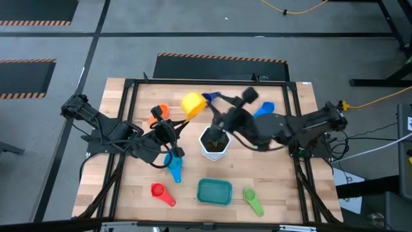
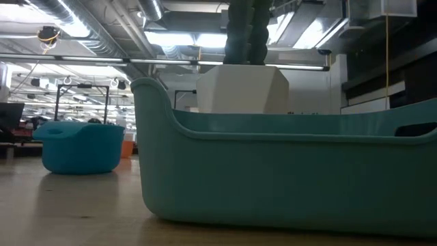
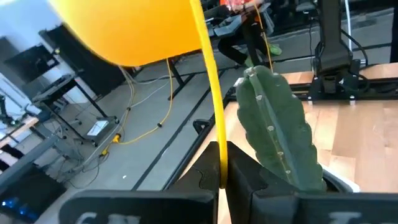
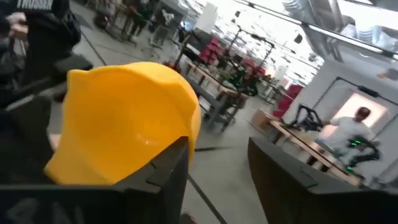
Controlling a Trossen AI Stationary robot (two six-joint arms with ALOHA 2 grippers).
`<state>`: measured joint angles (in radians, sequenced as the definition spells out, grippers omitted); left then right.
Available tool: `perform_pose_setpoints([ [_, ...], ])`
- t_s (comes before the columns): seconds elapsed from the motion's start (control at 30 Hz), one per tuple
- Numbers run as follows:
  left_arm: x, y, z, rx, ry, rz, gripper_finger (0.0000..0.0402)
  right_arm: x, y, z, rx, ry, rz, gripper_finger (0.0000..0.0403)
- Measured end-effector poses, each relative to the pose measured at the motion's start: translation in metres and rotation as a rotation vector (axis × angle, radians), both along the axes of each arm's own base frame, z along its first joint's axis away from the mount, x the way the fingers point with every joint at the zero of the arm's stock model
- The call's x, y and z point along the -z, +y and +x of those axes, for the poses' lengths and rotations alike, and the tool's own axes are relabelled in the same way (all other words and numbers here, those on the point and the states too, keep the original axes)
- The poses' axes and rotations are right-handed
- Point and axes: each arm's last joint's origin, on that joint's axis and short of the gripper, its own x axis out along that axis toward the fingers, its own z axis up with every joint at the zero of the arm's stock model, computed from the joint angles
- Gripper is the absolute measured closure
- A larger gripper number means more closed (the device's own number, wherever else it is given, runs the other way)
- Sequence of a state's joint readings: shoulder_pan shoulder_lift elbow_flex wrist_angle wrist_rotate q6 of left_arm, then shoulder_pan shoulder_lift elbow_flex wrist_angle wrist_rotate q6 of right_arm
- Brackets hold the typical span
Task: Nest measuring cups in basket
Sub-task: Stack the yellow measuring cup on top of the light blue measuring cup
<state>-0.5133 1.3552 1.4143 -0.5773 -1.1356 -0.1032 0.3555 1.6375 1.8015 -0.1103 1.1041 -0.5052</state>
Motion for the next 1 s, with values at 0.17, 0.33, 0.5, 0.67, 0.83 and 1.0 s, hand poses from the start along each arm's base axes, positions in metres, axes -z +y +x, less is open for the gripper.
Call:
perform_pose_setpoints([
  [0.17,0.002,-0.002,-0.001,0.018,0.004,-0.022,0.0400,-0.019,0.008,-0.041,-0.041,0.044,-0.015,0.0232],
  [0.33,0.006,-0.010,-0.003,0.107,-0.013,-0.178,0.0401,-0.018,0.008,-0.076,-0.121,0.133,0.019,0.0232],
  [0.5,0.017,-0.021,-0.013,0.177,0.018,-0.458,0.0401,-0.006,-0.004,-0.096,-0.271,0.243,0.189,0.0232],
  [0.67,0.041,-0.042,-0.025,0.147,-0.015,-0.675,0.0401,0.009,-0.008,-0.098,-0.212,0.311,0.224,0.0232],
  [0.83,0.069,-0.068,-0.045,0.095,-0.094,-0.905,0.0401,0.029,-0.005,-0.092,-0.175,0.379,0.183,0.0232],
  [1.0,0.101,-0.086,-0.057,0.064,-0.253,-1.063,0.0401,0.037,-0.005,-0.091,-0.163,0.404,0.170,0.0232],
])
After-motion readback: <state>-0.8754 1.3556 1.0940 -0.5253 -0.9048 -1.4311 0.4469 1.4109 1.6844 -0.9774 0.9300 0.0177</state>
